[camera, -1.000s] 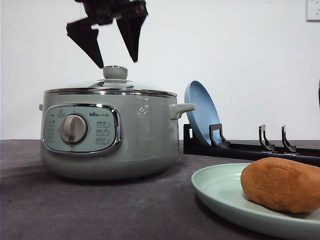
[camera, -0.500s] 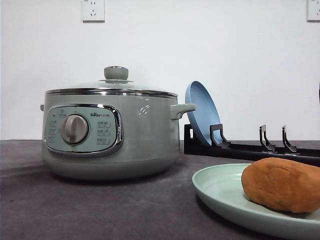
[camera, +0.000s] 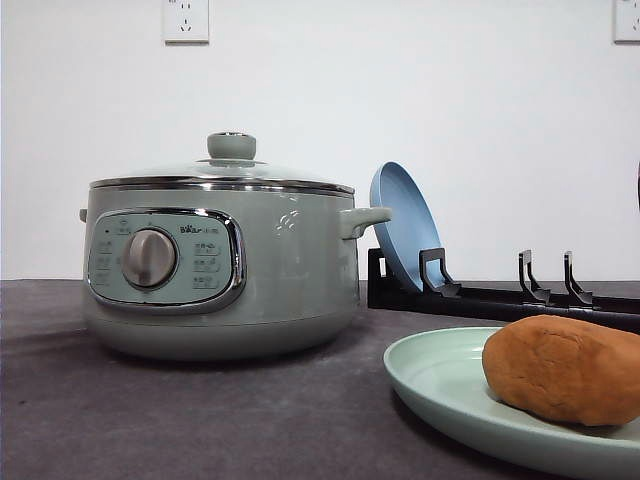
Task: Transfer potato from steamer to green plate
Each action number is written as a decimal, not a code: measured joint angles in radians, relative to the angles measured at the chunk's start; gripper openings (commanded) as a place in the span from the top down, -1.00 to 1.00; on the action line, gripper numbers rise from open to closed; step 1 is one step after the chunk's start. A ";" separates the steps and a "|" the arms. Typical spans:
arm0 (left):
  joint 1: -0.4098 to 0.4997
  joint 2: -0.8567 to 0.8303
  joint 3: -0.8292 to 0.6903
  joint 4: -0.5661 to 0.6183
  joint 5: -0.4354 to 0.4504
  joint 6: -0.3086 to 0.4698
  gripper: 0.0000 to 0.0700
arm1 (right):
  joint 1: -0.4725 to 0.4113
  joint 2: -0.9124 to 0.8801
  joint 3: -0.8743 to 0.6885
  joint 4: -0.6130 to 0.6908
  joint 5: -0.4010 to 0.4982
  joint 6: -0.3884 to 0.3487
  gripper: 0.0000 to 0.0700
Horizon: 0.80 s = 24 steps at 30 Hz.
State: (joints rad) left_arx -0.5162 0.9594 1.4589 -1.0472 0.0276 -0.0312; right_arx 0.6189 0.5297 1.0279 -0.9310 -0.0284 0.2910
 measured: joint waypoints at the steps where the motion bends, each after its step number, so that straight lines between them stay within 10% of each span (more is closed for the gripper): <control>1: -0.002 -0.048 -0.049 0.030 0.000 -0.010 -0.81 | 0.000 0.000 0.000 0.000 0.000 -0.003 -1.00; 19: -0.004 -0.421 -0.327 0.089 0.024 -0.090 -0.80 | 0.000 0.000 0.000 0.000 -0.023 -0.078 -0.98; 21: -0.004 -0.421 -0.327 0.089 0.024 -0.090 -0.24 | 0.000 0.000 0.000 0.000 -0.023 -0.078 -0.92; 23: -0.004 -0.419 -0.327 0.086 0.024 -0.088 0.99 | 0.000 0.000 0.000 0.000 -0.023 -0.077 0.19; 24: -0.004 -0.417 -0.327 0.086 0.024 -0.087 0.94 | 0.000 0.000 0.000 0.000 -0.023 -0.078 0.99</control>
State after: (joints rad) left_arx -0.5201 0.5423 1.1316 -0.9611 0.0517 -0.1181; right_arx 0.6189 0.5297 1.0279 -0.9310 -0.0517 0.2131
